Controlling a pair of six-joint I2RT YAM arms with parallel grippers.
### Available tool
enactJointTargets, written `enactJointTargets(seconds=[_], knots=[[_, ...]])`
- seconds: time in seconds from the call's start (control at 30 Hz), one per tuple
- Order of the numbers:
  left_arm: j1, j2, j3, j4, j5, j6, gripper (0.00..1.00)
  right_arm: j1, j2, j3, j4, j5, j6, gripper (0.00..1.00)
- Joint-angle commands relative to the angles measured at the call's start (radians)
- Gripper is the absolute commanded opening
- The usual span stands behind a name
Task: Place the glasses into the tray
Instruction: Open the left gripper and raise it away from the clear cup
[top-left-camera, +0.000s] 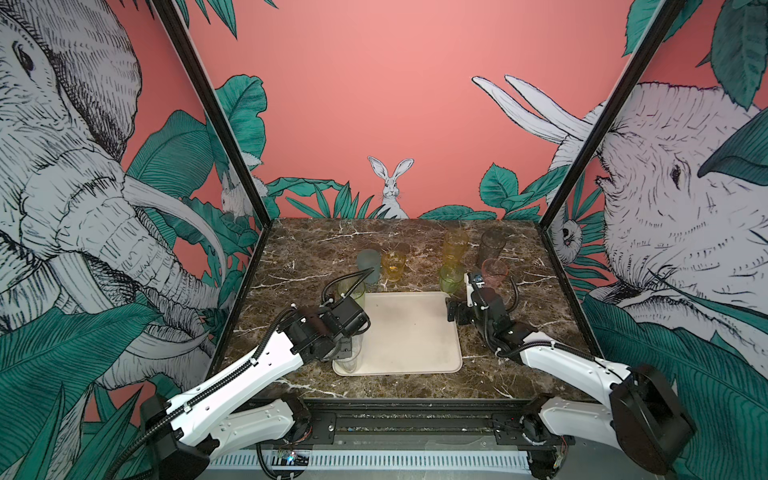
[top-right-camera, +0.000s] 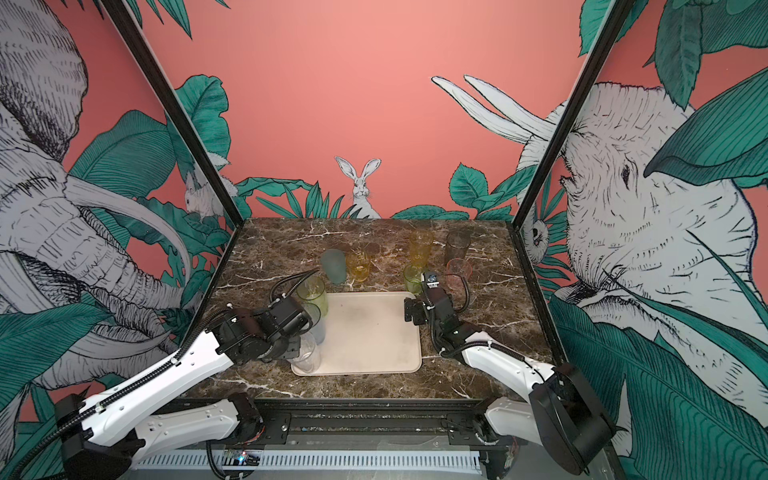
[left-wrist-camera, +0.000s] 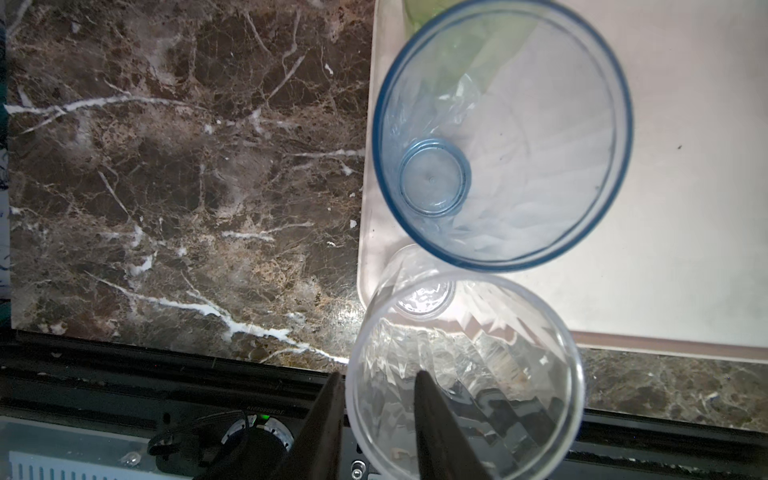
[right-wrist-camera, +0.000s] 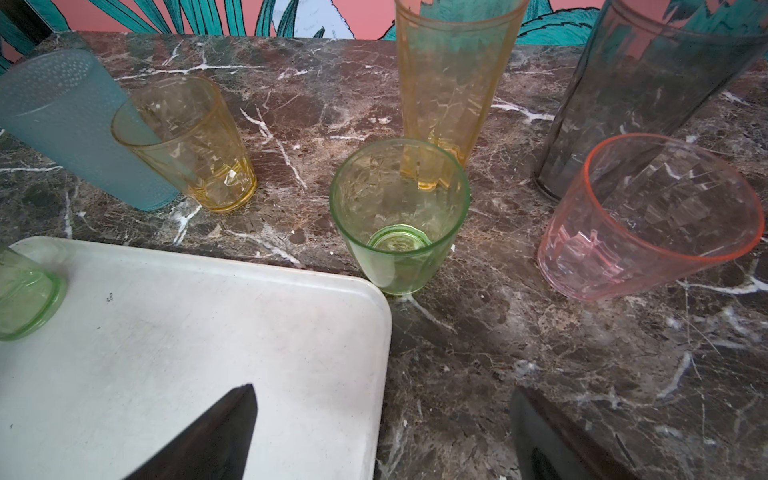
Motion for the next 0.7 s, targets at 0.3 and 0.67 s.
enactJointTargets(seconds=[0.3, 0.67], knots=[[0.024, -0.017, 0.104, -0.063, -0.079, 0.050, 0.38, -0.006, 0.007, 0.030, 0.012, -0.007, 0.003, 0.97], [0.157, 0.022, 0.219, -0.014, -0.086, 0.249, 0.56, -0.007, -0.018, 0.040, -0.007, -0.007, -0.006, 0.97]])
